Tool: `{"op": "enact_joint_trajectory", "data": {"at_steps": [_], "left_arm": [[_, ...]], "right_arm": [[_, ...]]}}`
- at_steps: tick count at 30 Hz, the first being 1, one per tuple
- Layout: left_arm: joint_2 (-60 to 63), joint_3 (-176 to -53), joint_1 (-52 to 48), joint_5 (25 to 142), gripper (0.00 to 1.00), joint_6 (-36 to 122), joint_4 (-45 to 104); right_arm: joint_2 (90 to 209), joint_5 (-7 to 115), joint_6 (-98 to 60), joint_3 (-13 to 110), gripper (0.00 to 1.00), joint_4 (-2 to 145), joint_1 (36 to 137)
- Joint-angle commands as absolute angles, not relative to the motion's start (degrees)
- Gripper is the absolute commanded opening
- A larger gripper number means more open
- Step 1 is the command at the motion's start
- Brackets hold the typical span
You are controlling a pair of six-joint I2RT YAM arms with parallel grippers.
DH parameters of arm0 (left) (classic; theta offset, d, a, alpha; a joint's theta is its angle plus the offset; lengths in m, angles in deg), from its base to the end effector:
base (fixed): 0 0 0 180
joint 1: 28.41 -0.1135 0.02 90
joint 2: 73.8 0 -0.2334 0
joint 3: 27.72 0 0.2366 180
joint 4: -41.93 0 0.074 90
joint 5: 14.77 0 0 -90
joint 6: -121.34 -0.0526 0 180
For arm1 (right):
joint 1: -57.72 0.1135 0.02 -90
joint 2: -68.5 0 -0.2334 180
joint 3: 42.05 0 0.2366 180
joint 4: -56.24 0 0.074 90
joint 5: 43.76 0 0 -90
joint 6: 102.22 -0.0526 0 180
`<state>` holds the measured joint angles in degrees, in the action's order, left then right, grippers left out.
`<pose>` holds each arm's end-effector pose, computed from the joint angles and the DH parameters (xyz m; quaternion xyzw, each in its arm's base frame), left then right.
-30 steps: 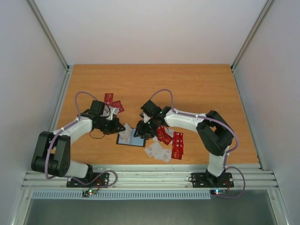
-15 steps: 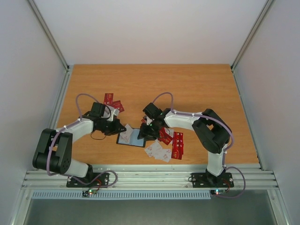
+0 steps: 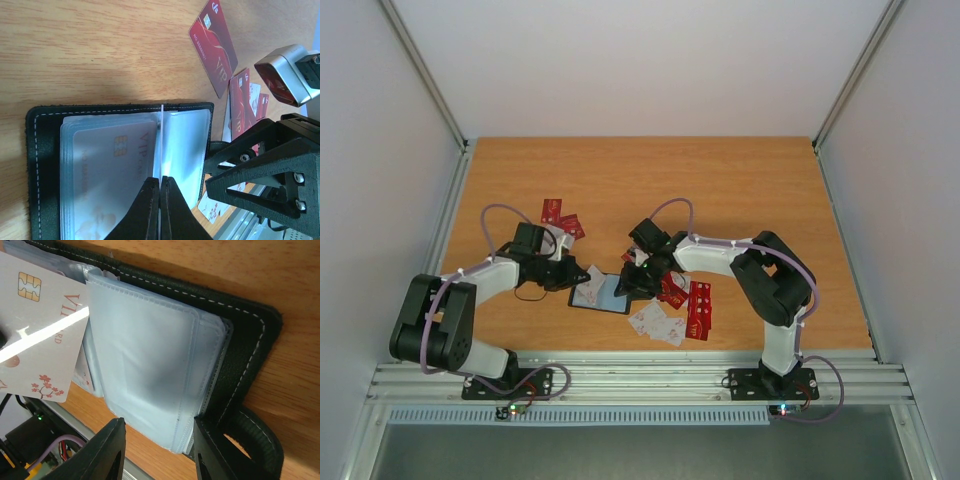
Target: Put the credit cards into the card holder
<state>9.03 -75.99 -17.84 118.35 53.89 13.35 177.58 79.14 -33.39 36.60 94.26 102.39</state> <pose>0.2259 -0.0787 0.1106 -0.0095 0.9086 -0.4042 0.1052 0.2243 0.2620 0.1043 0.2437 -0.9116 -0.3310 0.0007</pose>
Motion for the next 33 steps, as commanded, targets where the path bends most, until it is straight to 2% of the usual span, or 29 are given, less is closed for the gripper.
{"op": "enact_joint_trajectory", "data": {"at_steps": [1,16,24,33], "left_arm": [[9.55,-74.54,-17.34,119.1,0.0,54.97,18.21],[6.58,-68.72,-15.64,119.31,0.0,58.66,29.27],[1.27,-66.4,-15.66,118.28,0.0,58.55,30.44],[2.83,-65.97,-15.5,118.59,0.0,59.05,31.26]], "right_arm": [[180.0,75.7,-33.57,34.2,0.39,95.16,101.87],[180.03,76.73,-33.32,33.3,0.38,94.64,100.85],[179.49,76.87,-32.85,32.42,0.36,95.43,99.48],[179.72,77.56,-31.65,33.36,0.36,96.4,98.94]]}}
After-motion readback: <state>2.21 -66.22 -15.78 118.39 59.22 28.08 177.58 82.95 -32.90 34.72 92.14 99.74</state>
